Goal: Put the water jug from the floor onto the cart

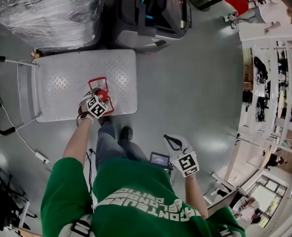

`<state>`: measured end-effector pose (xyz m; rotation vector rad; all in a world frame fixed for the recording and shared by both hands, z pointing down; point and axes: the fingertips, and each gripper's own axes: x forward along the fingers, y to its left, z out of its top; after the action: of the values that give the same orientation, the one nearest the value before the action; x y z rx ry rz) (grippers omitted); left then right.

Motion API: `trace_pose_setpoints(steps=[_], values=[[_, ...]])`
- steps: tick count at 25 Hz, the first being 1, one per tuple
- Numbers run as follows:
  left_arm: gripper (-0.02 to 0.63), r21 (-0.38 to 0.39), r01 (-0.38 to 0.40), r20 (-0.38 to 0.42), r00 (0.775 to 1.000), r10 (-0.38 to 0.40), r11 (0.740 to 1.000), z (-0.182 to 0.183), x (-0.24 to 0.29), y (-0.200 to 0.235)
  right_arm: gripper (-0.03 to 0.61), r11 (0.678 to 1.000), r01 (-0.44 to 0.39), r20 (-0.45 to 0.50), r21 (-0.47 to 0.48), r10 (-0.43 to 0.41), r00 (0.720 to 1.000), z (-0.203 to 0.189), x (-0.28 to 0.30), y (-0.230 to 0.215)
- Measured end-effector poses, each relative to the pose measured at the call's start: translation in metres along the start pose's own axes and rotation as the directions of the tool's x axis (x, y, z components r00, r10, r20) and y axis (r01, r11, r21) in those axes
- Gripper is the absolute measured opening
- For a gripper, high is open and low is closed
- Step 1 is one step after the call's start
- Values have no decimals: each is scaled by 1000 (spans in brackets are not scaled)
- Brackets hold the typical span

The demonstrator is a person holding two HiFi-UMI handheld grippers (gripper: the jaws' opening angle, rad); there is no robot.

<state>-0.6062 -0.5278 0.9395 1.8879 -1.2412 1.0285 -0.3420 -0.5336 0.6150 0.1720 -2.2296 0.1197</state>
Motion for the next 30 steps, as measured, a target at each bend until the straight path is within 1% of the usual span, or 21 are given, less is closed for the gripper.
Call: trace_pose_setpoints(steps=[3,7,12,30], values=[[336,6,-1,-30,1000,1,1000,-10,13,1,-8,1000,-3,-15,0,3,1000,1,3,0],[334,-1,-1,-13,1000,1,1000,-4,16,2,-8,1000,-16,-17,6,16,1000,2,9,3],[334,17,5,-16,1000,-4,1000,2,21,-3,-8,1000,-19,-17,-10,19,1000,10,12,5],[334,60,-27,-74,997,31,998,-26,18,-16,-8,1000,-20,12,-8,21,1000,6,10,2]])
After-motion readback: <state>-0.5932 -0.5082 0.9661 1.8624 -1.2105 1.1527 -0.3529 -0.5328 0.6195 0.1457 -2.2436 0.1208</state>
